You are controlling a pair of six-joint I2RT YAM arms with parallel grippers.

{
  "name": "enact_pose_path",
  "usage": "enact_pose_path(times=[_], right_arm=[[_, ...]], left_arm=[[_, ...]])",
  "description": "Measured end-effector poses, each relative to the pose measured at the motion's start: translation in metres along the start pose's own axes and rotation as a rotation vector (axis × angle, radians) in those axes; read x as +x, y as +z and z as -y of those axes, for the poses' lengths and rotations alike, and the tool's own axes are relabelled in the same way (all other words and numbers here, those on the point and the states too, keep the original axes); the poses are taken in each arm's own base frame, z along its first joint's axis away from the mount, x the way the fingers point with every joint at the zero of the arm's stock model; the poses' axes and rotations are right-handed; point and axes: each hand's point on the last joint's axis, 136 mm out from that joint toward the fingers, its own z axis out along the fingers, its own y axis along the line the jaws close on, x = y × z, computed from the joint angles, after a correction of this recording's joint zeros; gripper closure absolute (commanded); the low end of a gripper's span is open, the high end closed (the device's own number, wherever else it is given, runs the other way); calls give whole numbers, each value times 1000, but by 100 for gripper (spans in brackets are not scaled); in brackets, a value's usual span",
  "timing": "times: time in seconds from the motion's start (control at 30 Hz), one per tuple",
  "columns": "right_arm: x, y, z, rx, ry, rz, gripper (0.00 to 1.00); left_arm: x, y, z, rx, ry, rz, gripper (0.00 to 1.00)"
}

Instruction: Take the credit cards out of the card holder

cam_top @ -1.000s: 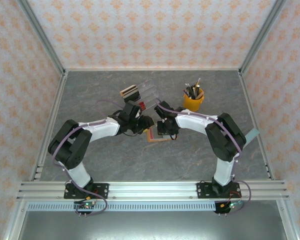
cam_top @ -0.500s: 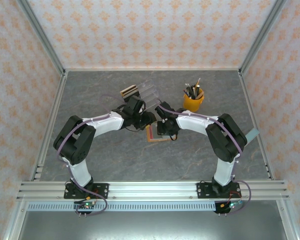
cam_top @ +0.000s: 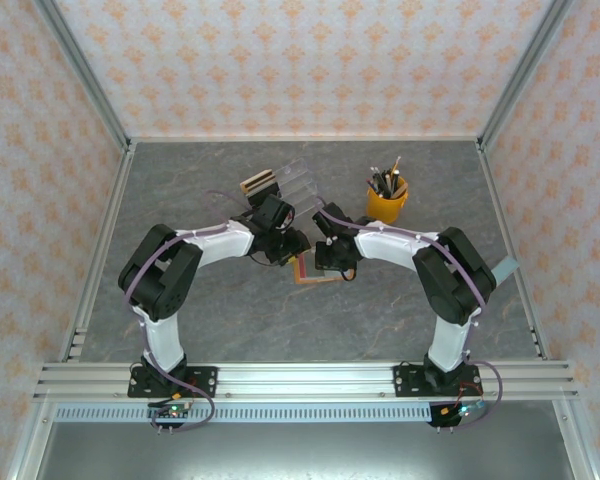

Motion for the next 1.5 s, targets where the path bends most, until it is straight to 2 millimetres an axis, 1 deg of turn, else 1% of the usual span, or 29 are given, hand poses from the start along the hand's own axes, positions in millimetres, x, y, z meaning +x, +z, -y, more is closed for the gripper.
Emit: enact_pose_path(times=[0.13,0.43,0.6,0.7,0.9,1.0,1.23,1.5], right_arm=[[0,0,0,-7,6,-2,70],[-1,0,0,-29,17,-4,71],[-1,0,1,-36,22,-8,71],[-1,0,1,-38,24,-9,71],[-1,0,1,-40,25,-10,73],[-1,0,1,-41,25,-10,73],[-2,1,1,-42,29,-9,74],[-2,1,0,-44,32,-10,74]], left_arm=[[-1,3,1,-2,1,-3,60],[-2,8,2,0,16,-7,68],[-3,7,3,-1,48,-2,67],[-2,3,6,1,71,-2,65],[2,-12,24,44,112,15,65],[1,-16,28,59,117,21,65],[2,-14,27,55,114,16,63],[5,3,11,10,97,-13,61]])
